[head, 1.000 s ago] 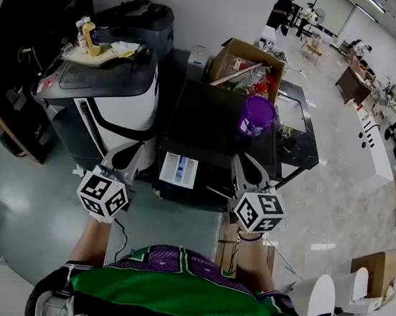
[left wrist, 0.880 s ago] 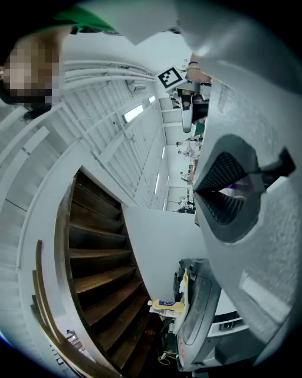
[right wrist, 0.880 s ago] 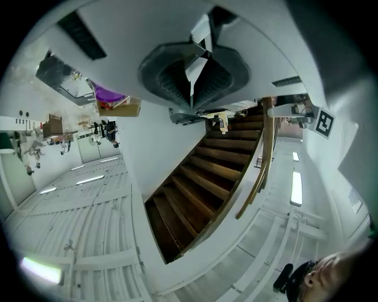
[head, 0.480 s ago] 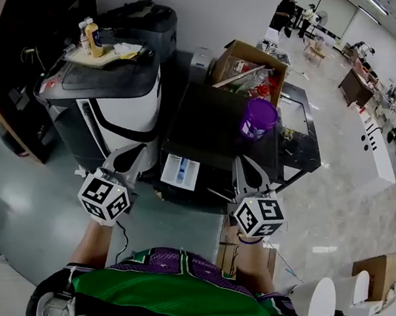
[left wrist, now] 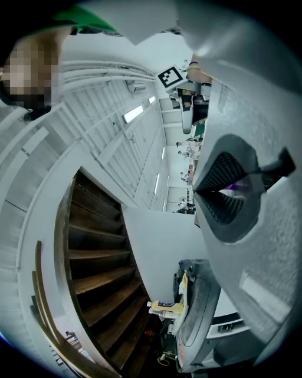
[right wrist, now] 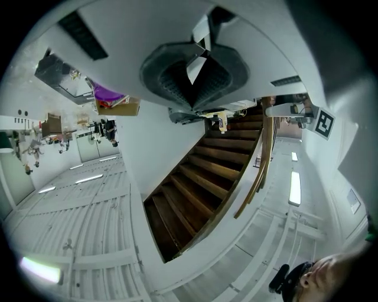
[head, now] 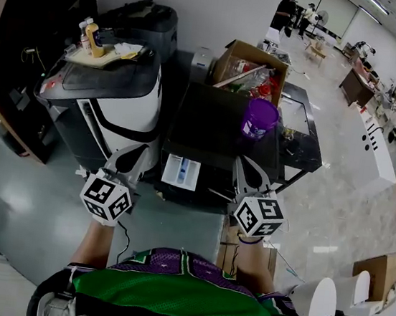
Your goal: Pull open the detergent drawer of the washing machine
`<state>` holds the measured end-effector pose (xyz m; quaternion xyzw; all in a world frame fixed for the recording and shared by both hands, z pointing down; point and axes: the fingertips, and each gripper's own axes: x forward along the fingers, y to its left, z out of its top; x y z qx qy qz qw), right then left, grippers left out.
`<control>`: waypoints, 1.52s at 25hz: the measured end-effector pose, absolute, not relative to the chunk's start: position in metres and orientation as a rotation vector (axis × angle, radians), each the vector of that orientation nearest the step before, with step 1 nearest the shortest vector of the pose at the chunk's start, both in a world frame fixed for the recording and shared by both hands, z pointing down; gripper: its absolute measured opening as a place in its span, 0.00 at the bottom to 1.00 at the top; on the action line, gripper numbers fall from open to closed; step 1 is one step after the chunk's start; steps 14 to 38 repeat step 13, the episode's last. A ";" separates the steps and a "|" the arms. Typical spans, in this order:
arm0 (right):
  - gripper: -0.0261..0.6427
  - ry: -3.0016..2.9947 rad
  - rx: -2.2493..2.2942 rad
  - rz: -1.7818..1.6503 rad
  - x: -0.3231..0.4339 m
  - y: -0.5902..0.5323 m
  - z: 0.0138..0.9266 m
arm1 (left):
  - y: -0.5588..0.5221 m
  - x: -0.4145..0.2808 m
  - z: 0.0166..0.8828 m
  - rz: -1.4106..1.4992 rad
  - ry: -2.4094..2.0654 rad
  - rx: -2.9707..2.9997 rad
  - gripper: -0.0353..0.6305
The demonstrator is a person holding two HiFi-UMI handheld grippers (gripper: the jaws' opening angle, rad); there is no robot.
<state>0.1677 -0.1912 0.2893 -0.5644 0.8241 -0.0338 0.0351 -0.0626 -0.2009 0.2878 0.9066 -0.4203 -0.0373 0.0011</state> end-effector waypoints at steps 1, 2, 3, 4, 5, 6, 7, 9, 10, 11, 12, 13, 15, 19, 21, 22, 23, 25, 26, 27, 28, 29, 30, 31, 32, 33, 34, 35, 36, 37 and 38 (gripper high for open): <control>0.04 2.531 -1.733 -0.113 0.168 -0.192 0.290 | -0.201 -0.063 0.288 -0.116 -1.319 2.845 0.08; 0.04 2.530 -1.734 -0.117 0.168 -0.192 0.291 | -0.201 -0.063 0.289 -0.116 -1.319 2.844 0.08; 0.04 2.530 -1.735 -0.118 0.167 -0.193 0.292 | -0.201 -0.064 0.289 -0.118 -1.319 2.843 0.08; 0.04 2.532 -1.736 -0.116 0.167 -0.193 0.292 | -0.201 -0.065 0.290 -0.120 -1.320 2.841 0.08; 0.04 2.533 -1.738 -0.112 0.166 -0.193 0.292 | -0.201 -0.066 0.290 -0.122 -1.322 2.839 0.08; 0.04 2.533 -1.740 -0.109 0.165 -0.193 0.292 | -0.202 -0.067 0.290 -0.125 -1.323 2.837 0.08; 0.04 2.533 -1.742 -0.106 0.165 -0.193 0.291 | -0.202 -0.067 0.291 -0.126 -1.322 2.837 0.08; 0.04 2.533 -1.744 -0.100 0.164 -0.193 0.291 | -0.202 -0.067 0.291 -0.128 -1.319 2.838 0.08; 0.04 2.535 -1.745 -0.096 0.164 -0.194 0.291 | -0.202 -0.067 0.291 -0.129 -1.317 2.839 0.08; 0.04 2.537 -1.745 -0.092 0.163 -0.194 0.291 | -0.202 -0.066 0.291 -0.130 -1.316 2.840 0.08; 0.04 2.539 -1.745 -0.089 0.163 -0.194 0.291 | -0.201 -0.066 0.291 -0.132 -1.315 2.841 0.08; 0.04 2.540 -1.744 -0.085 0.163 -0.194 0.291 | -0.201 -0.066 0.291 -0.133 -1.314 2.842 0.08; 0.04 2.540 -1.744 -0.085 0.163 -0.194 0.291 | -0.201 -0.066 0.291 -0.133 -1.314 2.842 0.08; 0.04 2.540 -1.744 -0.085 0.163 -0.194 0.291 | -0.201 -0.066 0.291 -0.133 -1.314 2.842 0.08; 0.04 2.540 -1.744 -0.085 0.163 -0.194 0.291 | -0.201 -0.066 0.291 -0.133 -1.314 2.842 0.08; 0.04 2.540 -1.744 -0.085 0.163 -0.194 0.291 | -0.201 -0.066 0.291 -0.133 -1.314 2.842 0.08; 0.04 2.540 -1.744 -0.085 0.163 -0.194 0.291 | -0.201 -0.066 0.291 -0.133 -1.314 2.842 0.08; 0.04 2.540 -1.744 -0.085 0.163 -0.194 0.291 | -0.201 -0.066 0.291 -0.133 -1.314 2.842 0.08; 0.04 2.540 -1.744 -0.085 0.163 -0.194 0.291 | -0.201 -0.066 0.291 -0.133 -1.314 2.842 0.08; 0.04 2.540 -1.744 -0.085 0.163 -0.194 0.291 | -0.201 -0.066 0.291 -0.133 -1.314 2.842 0.08; 0.04 2.540 -1.744 -0.085 0.163 -0.194 0.291 | -0.201 -0.066 0.291 -0.133 -1.314 2.842 0.08; 0.04 2.540 -1.744 -0.085 0.163 -0.194 0.291 | -0.201 -0.066 0.291 -0.133 -1.314 2.842 0.08; 0.04 2.540 -1.744 -0.085 0.163 -0.194 0.291 | -0.201 -0.066 0.291 -0.133 -1.314 2.842 0.08; 0.04 2.540 -1.744 -0.085 0.163 -0.194 0.291 | -0.201 -0.066 0.291 -0.133 -1.314 2.842 0.08; 0.04 2.540 -1.744 -0.085 0.163 -0.194 0.291 | -0.201 -0.066 0.291 -0.133 -1.314 2.842 0.08; 0.04 2.540 -1.744 -0.085 0.163 -0.194 0.291 | -0.201 -0.066 0.291 -0.133 -1.314 2.842 0.08; 0.04 2.540 -1.744 -0.085 0.163 -0.194 0.291 | -0.201 -0.066 0.291 -0.133 -1.314 2.842 0.08; 0.04 2.540 -1.744 -0.085 0.163 -0.194 0.291 | -0.201 -0.066 0.291 -0.133 -1.314 2.842 0.08; 0.04 2.540 -1.744 -0.085 0.163 -0.194 0.291 | -0.201 -0.066 0.291 -0.133 -1.314 2.842 0.08; 0.04 2.540 -1.744 -0.085 0.163 -0.194 0.291 | -0.201 -0.066 0.291 -0.133 -1.314 2.842 0.08; 0.04 2.540 -1.744 -0.085 0.163 -0.194 0.291 | -0.201 -0.066 0.291 -0.133 -1.314 2.842 0.08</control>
